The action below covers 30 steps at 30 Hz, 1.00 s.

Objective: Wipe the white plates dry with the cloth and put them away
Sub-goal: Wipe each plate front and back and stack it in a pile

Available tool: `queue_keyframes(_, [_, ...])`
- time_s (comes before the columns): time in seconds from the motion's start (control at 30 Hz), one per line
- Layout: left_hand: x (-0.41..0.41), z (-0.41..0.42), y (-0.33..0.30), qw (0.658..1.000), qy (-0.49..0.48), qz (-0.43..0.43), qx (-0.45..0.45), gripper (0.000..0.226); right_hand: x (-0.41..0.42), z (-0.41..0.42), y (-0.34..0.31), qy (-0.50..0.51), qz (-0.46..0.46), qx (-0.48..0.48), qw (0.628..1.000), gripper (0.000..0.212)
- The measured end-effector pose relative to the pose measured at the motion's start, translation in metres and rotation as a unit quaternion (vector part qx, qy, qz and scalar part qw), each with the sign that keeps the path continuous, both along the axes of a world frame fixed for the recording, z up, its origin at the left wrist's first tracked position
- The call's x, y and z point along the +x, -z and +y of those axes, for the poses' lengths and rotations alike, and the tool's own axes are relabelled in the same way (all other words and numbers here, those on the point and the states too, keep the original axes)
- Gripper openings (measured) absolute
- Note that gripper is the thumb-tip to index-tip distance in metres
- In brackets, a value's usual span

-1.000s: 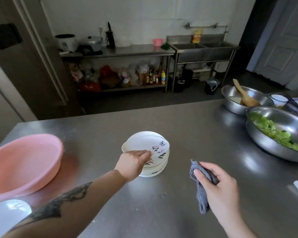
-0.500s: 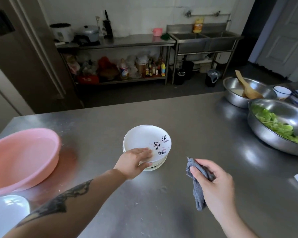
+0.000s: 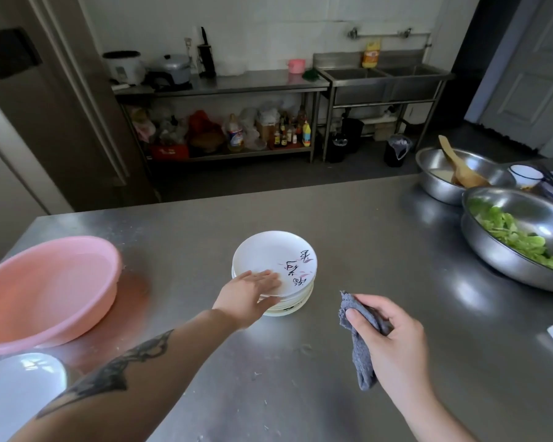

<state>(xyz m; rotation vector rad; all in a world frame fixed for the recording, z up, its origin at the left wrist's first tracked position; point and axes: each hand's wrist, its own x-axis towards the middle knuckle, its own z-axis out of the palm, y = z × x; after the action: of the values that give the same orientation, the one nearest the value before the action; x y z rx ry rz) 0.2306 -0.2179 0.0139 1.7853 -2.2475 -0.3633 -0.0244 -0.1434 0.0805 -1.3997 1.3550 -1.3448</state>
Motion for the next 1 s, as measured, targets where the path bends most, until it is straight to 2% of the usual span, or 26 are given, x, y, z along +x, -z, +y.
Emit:
queue_keyframes(0.03, [-0.003, 0.004, -0.002, 1.0, -0.011, 0.01, -0.002, 0.043, 0.002, 0.002, -0.001, -0.011, -0.005, 0.002, 1.0, 0.031])
queue_keyframes(0.1, [-0.007, 0.019, -0.007, 0.994, -0.067, 0.086, -0.013, 0.04, 0.008, 0.005, -0.001, -0.036, -0.008, 0.001, 0.999, 0.032])
queue_keyframes(0.2, [0.002, 0.061, -0.013, 0.958, -0.183, 0.218, -0.042, 0.034, 0.024, 0.007, 0.0, -0.089, 0.004, 0.005, 0.996, 0.034])
queue_keyframes(0.3, [0.035, 0.124, -0.009, 0.915, -0.299, 0.262, -0.065, 0.029, 0.054, 0.01, 0.005, -0.151, 0.038, -0.001, 0.988, 0.038])
queue_keyframes(0.5, [0.105, 0.249, -0.012, 0.793, -0.518, 0.272, -0.17, 0.028, 0.146, 0.035, 0.009, -0.296, 0.077, -0.021, 0.952, 0.037])
queue_keyframes(0.57, [0.125, 0.279, -0.017, 0.751, -0.58, 0.237, -0.208, 0.026, 0.179, 0.048, 0.008, -0.337, 0.076, -0.022, 0.938, 0.034])
queue_keyframes(0.63, [0.144, 0.304, -0.017, 0.713, -0.633, 0.203, -0.223, 0.024, 0.206, 0.063, 0.006, -0.373, 0.072, -0.029, 0.925, 0.032])
queue_keyframes(0.73, [0.17, 0.333, -0.01, 0.664, -0.689, 0.202, -0.21, 0.019, 0.237, 0.082, 0.007, -0.418, 0.06, -0.031, 0.906, 0.03])
queue_keyframes(0.8, [0.184, 0.344, -0.003, 0.64, -0.717, 0.214, -0.177, 0.021, 0.251, 0.092, 0.009, -0.437, 0.057, -0.027, 0.897, 0.032])
queue_keyframes(0.87, [0.194, 0.347, 0.003, 0.628, -0.727, 0.234, -0.149, 0.026, 0.26, 0.096, 0.012, -0.44, 0.063, -0.032, 0.895, 0.035])
queue_keyframes(1.0, [0.206, 0.34, 0.006, 0.609, -0.733, 0.272, -0.133, 0.022, 0.265, 0.099, 0.021, -0.427, 0.079, -0.034, 0.9, 0.035])
